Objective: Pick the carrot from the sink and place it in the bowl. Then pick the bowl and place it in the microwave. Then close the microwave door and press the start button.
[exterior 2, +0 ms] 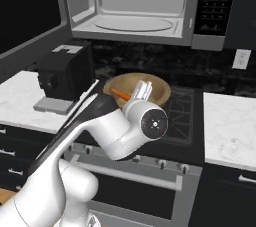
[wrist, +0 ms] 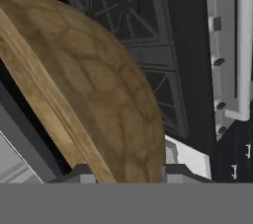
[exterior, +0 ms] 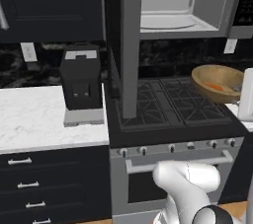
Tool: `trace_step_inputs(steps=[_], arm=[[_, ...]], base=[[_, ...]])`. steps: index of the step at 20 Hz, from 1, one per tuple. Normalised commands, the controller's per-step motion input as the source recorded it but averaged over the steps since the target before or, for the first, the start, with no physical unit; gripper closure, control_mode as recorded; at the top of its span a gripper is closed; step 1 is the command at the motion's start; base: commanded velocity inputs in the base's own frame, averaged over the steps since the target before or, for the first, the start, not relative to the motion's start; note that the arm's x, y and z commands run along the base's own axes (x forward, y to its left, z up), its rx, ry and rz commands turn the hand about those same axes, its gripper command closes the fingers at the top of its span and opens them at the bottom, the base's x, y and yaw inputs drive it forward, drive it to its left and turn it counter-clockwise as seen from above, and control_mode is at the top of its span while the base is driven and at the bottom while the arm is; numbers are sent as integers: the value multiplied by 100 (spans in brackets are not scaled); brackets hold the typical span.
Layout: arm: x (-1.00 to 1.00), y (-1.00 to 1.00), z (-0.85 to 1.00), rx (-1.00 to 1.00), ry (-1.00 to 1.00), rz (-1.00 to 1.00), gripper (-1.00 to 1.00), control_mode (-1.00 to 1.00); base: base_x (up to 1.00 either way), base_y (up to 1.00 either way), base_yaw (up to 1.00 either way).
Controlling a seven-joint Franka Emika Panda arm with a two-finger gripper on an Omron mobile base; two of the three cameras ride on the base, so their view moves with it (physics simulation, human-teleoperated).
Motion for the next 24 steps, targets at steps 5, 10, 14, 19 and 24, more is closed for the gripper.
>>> trace_step_inputs(steps=[5, 10, 14, 19, 24], arm=[[0, 0, 0, 0, 0, 0, 100, 100], [0, 0, 0, 0, 0, 0, 100, 100], [0, 0, 0, 0, 0, 0, 100, 100], [0, 0, 0, 0, 0, 0, 100, 100], [0, 0, 0, 0, 0, 0, 100, 100]], base=[[45, 0, 17], [33, 0, 6], [39, 0, 1], [33, 1, 0], [1, 0, 0]])
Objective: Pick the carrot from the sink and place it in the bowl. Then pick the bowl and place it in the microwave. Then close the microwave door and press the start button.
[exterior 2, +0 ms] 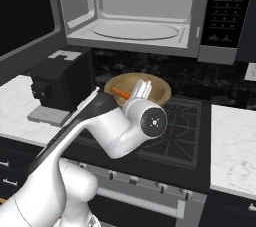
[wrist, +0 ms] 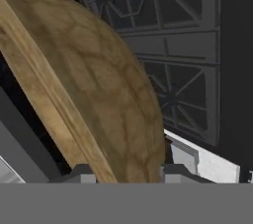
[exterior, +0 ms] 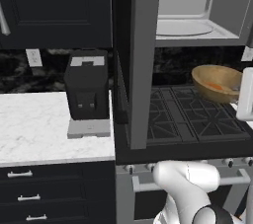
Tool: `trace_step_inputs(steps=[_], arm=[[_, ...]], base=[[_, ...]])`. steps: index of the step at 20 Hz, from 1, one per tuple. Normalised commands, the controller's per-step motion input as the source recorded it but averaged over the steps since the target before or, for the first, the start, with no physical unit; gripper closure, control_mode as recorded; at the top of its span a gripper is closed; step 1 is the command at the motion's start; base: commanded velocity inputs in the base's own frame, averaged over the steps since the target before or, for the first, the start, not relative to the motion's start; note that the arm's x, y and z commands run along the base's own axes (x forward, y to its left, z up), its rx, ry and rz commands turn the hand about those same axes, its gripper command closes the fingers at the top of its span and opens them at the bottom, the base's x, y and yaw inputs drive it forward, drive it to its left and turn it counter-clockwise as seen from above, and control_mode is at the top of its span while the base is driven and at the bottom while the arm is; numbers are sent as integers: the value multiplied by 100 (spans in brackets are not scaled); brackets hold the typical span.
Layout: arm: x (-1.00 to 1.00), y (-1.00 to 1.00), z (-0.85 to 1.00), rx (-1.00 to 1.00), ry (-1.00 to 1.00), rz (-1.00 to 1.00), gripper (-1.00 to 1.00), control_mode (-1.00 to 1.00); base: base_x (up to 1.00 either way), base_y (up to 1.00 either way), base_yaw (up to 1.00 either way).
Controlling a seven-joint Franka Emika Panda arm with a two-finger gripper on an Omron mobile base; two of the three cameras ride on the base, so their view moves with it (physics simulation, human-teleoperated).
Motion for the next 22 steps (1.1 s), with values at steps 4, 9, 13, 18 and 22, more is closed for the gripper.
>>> trace_step_inputs(steps=[4, 9, 13, 18, 22], arm=[[-42, -14, 6, 6, -13, 0, 100, -100], [-33, -11, 52, 12, -24, -7, 100, -100], [28, 13, 76, 2, -13, -10, 100, -100], [55, 38, 58, 0, -2, 0, 100, -100], [51, 31, 46, 0, 0, 1, 100, -100]], base=[[0, 0, 0], [0, 0, 0], [0, 0, 0], [0, 0, 0], [0, 0, 0]])
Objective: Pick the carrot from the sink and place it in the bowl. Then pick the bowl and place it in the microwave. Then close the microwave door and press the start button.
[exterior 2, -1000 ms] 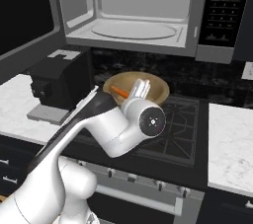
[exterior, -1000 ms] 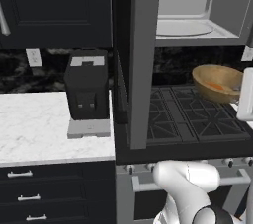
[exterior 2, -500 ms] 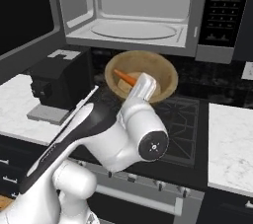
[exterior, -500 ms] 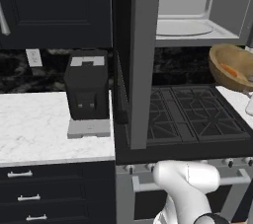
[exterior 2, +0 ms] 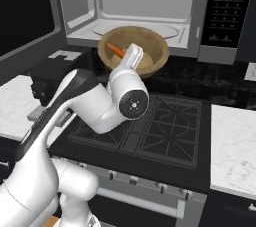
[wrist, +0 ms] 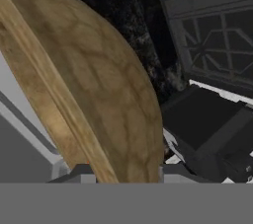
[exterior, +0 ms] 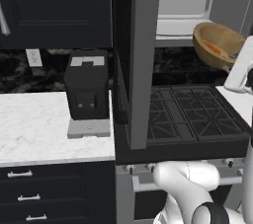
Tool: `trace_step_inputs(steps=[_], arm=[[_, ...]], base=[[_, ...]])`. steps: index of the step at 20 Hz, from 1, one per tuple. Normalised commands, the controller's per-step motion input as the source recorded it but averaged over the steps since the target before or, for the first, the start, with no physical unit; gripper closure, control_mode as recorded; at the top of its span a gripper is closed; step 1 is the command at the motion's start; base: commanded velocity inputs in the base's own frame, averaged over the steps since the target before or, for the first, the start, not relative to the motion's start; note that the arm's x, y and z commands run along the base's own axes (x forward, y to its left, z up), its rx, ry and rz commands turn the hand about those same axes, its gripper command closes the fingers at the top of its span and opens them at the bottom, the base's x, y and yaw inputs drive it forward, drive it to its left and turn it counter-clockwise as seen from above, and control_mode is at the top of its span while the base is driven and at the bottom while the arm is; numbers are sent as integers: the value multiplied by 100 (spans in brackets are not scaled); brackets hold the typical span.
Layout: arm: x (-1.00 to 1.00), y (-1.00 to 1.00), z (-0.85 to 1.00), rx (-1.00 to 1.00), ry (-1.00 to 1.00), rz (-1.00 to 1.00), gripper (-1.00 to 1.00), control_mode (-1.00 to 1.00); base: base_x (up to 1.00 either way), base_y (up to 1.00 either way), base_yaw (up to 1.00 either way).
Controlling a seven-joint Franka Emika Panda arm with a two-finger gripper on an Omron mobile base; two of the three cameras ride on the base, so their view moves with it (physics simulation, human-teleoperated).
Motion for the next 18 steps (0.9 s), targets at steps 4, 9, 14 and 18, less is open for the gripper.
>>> trace_step_inputs(steps=[4, 9, 14, 18], arm=[[56, 6, 34, 0, 7, 5, 100, -100], [58, 0, 48, 0, 4, 7, 100, -100], [62, 0, 37, -3, 3, 6, 100, -100], [69, 0, 8, -7, 6, 4, 100, -100]], base=[[0, 0, 0], [0, 0, 0], [0, 0, 0], [0, 0, 0]])
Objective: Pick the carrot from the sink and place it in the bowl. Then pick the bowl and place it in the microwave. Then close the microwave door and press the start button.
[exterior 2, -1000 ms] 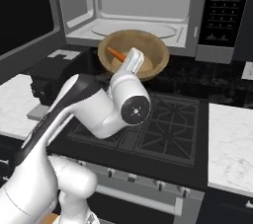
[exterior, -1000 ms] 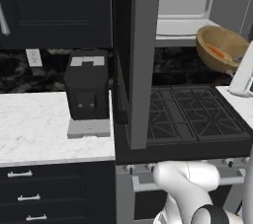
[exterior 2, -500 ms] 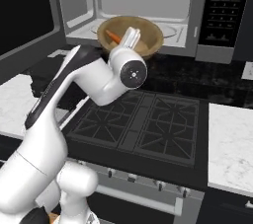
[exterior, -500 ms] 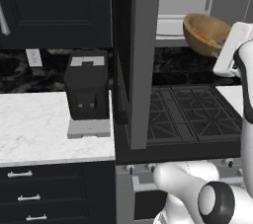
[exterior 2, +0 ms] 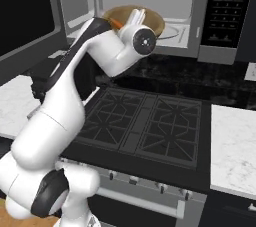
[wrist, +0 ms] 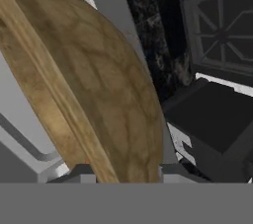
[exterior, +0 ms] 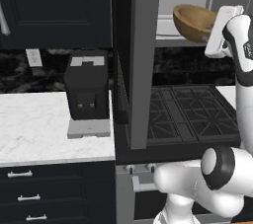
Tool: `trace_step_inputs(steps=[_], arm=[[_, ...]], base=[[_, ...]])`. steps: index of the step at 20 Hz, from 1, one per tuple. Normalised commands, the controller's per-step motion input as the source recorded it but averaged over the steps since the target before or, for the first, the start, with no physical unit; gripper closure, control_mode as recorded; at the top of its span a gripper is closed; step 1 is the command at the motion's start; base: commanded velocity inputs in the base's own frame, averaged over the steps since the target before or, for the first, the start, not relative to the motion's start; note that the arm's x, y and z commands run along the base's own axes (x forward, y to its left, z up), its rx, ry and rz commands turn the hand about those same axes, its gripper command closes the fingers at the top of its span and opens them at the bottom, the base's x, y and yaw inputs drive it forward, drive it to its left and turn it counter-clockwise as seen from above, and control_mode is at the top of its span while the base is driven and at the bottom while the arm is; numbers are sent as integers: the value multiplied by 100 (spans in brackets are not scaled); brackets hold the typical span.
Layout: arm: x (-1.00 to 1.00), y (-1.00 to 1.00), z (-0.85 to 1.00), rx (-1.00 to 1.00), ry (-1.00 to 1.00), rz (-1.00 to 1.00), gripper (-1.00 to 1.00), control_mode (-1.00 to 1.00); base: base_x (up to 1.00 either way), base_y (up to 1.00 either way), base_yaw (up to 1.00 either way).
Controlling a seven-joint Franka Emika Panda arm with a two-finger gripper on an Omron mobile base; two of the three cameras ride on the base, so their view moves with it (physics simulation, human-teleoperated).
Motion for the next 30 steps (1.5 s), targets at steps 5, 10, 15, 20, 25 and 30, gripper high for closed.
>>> trace_step_inputs(steps=[5, 10, 15, 20, 25, 30], arm=[[78, 0, 5, -4, 3, 5, 100, -100], [70, 0, 12, -1, 0, 5, 100, -100], [57, 19, -1, -2, 0, 5, 100, -100], [44, 21, -6, 0, 0, 2, -100, -100], [-13, 5, 3, 0, -20, 4, -100, -100], [-14, 2, 16, 0, -28, 5, -100, -100]], base=[[0, 0, 0], [0, 0, 0], [0, 0, 0], [0, 0, 0], [0, 0, 0], [0, 0, 0]])
